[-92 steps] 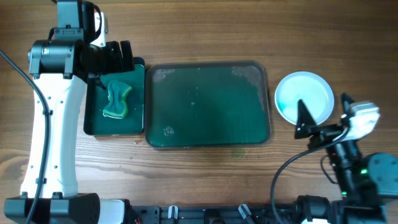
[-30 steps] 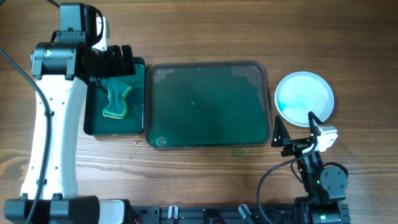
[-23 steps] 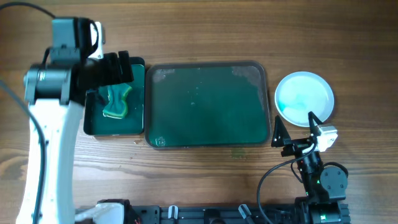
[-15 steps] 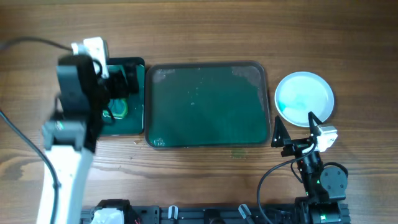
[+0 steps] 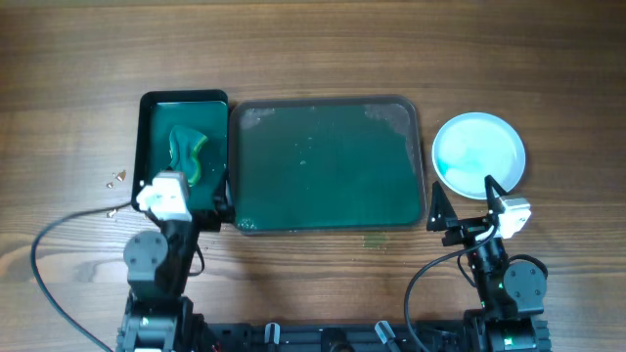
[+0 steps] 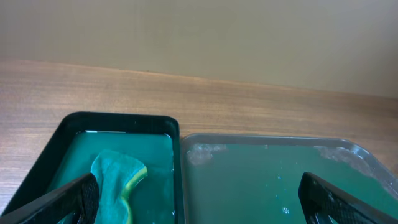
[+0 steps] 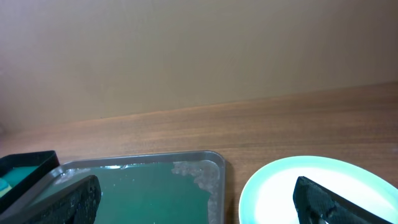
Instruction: Clean dirty plates on tray and stack at the side
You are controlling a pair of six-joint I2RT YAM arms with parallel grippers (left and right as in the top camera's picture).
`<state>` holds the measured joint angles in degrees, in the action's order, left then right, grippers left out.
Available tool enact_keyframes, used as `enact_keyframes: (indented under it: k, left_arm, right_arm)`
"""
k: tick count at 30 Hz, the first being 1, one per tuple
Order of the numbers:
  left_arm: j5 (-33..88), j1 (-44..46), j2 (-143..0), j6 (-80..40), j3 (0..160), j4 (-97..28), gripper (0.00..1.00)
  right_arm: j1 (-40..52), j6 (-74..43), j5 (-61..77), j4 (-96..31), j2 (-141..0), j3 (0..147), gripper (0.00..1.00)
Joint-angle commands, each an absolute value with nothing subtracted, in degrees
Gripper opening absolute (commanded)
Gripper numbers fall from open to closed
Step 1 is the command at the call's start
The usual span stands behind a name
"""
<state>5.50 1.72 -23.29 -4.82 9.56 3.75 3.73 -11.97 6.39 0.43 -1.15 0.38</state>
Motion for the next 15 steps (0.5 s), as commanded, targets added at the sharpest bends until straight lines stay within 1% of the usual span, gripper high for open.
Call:
enact_keyframes:
  k: [1,5,8,13,15]
  left_arm:
    - [6.02,1.58,-15.55,-1.48,5.04,4.34,1.00]
    - [6.44,1.58,-9.08,-0.21,1.85,4.08,1.00]
    - [6.39,1.58,-6.81,-0.16,0.32,3.57,1.00]
    - [6.61,1.48,-1.41,3.18,0.32,-3.68,1.00]
    - [6.46,1.45,-0.16,3.29,0.32,-3.88,1.00]
  right_arm:
    - [4.01,-12.58,7.31,0.56,-0.64,0.30,1.00]
    - [4.01,-12.60,7.31,0.56,-0.64,0.30,1.00]
    - [4.01,-12.60,7.31,0.56,-0.64,0.30,1.00]
    - [4.01,-12.60,7.31,0.56,-0.64,0.30,1.00]
    - [4.01,-12.58,7.31,0.56,-0.64,0.30,1.00]
